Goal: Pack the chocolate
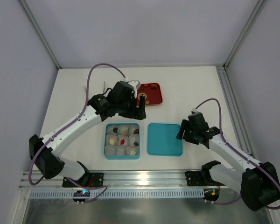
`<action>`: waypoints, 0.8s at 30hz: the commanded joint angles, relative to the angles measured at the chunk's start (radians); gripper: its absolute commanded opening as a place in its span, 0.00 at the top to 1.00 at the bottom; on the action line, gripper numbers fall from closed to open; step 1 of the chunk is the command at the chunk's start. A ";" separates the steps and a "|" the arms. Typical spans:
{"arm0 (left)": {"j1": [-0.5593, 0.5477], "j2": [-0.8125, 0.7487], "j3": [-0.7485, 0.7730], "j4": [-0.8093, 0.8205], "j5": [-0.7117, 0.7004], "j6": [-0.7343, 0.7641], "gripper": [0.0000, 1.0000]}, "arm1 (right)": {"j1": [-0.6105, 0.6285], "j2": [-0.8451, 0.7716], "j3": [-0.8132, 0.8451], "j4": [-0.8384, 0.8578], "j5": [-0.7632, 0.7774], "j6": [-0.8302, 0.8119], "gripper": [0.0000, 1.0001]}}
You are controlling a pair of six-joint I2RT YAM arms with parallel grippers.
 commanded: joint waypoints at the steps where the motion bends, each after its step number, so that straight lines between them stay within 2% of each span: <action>1: -0.087 -0.057 -0.057 0.123 0.050 -0.081 0.25 | -0.002 0.005 -0.027 0.039 0.045 0.057 0.34; 3: -0.140 -0.056 -0.069 0.135 0.049 -0.090 0.25 | -0.002 0.022 -0.037 0.048 0.048 0.061 0.41; 6: -0.183 -0.057 -0.098 0.167 0.053 -0.104 0.25 | 0.009 0.052 -0.035 0.059 0.063 0.067 0.46; 7: -0.189 -0.059 -0.114 0.184 0.055 -0.109 0.25 | 0.013 0.069 -0.035 0.065 0.068 0.069 0.49; 10: -0.201 -0.065 -0.146 0.209 0.064 -0.118 0.25 | 0.047 0.106 -0.026 0.085 0.087 0.090 0.52; 13: -0.204 -0.074 -0.177 0.226 0.070 -0.123 0.25 | 0.067 0.152 -0.011 0.083 0.117 0.095 0.63; 19: -0.204 -0.079 -0.223 0.253 0.075 -0.120 0.25 | 0.079 0.193 -0.026 0.108 0.120 0.101 0.74; 23: -0.204 -0.053 -0.229 0.272 0.081 -0.109 0.24 | 0.081 0.204 -0.009 0.094 0.133 0.081 0.94; 24: -0.204 -0.044 -0.226 0.278 0.075 -0.098 0.24 | 0.078 0.200 -0.001 0.084 0.133 0.072 0.96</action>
